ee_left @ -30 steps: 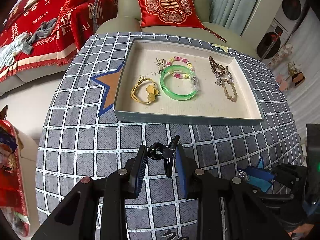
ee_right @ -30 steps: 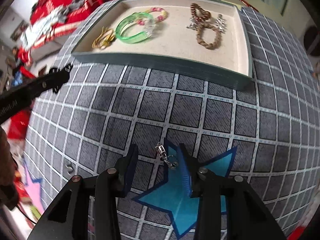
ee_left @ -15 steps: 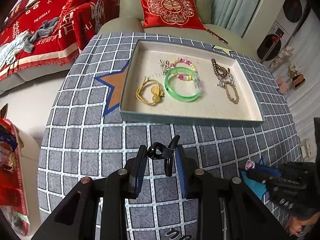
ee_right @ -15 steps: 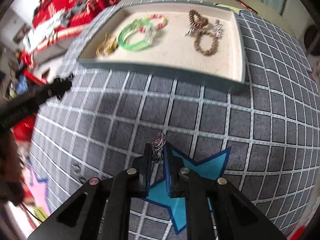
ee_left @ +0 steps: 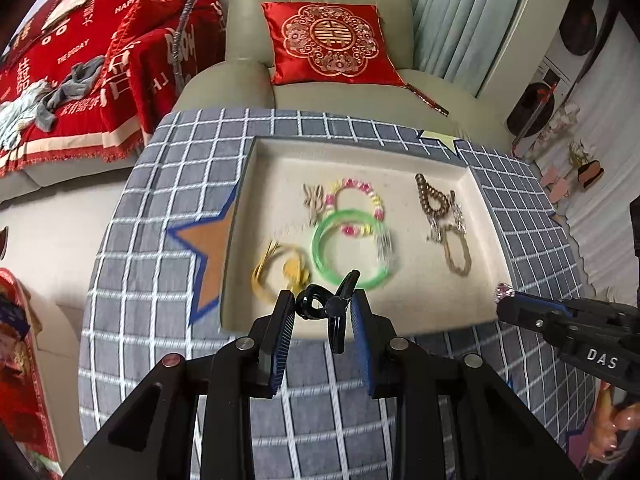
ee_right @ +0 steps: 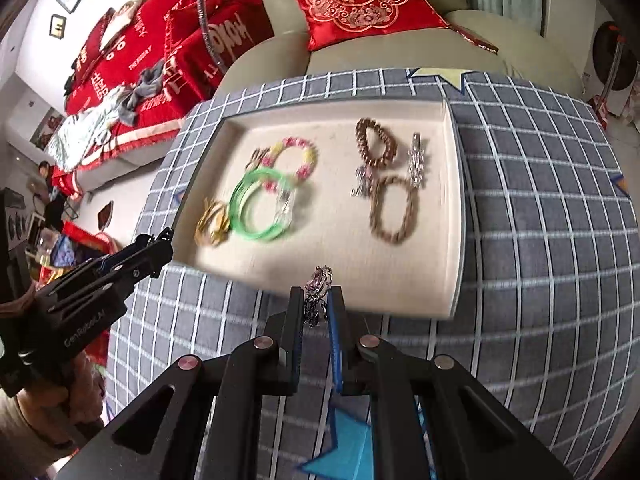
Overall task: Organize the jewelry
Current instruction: 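Carry the black claw clip into the white tray and release while the right gripper drops the heart charm there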
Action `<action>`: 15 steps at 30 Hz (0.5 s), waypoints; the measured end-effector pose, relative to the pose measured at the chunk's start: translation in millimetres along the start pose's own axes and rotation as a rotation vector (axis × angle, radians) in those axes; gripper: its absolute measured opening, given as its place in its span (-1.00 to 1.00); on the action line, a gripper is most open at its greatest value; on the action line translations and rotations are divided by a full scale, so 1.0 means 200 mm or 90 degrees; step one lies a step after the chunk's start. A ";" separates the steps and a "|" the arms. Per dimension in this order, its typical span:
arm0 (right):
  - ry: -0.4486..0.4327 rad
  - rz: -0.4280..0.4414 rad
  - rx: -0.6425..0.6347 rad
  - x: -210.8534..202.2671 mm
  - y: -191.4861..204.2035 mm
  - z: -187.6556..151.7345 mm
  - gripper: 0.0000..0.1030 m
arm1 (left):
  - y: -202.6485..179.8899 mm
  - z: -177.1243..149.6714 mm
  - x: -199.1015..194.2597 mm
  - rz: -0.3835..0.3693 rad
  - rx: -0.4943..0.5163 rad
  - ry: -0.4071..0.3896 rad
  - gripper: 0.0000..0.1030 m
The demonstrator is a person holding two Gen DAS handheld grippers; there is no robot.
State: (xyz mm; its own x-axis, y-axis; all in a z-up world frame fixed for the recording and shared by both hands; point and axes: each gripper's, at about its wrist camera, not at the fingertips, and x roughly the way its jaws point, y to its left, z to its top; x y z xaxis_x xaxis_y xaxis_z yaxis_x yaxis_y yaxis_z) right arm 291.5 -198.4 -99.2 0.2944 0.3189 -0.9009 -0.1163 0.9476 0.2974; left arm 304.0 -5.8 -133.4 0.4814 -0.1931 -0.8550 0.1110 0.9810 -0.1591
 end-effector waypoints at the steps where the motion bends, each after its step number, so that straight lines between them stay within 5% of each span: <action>1: 0.002 -0.001 0.005 0.02 -0.01 0.02 -0.76 | -0.01 0.02 0.02 -0.001 0.004 0.003 -0.15; 15: 0.016 -0.040 0.051 0.23 -0.18 0.19 -0.75 | -0.07 0.14 0.30 0.025 0.025 0.036 -0.15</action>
State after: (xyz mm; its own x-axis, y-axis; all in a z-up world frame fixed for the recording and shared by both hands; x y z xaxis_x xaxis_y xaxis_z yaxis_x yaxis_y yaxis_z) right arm 345.8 -217.5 -139.0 0.2751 0.2599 -0.9256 -0.0219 0.9642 0.2642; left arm 354.9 -32.1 -169.2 0.4368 -0.1517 -0.8867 0.1274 0.9862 -0.1059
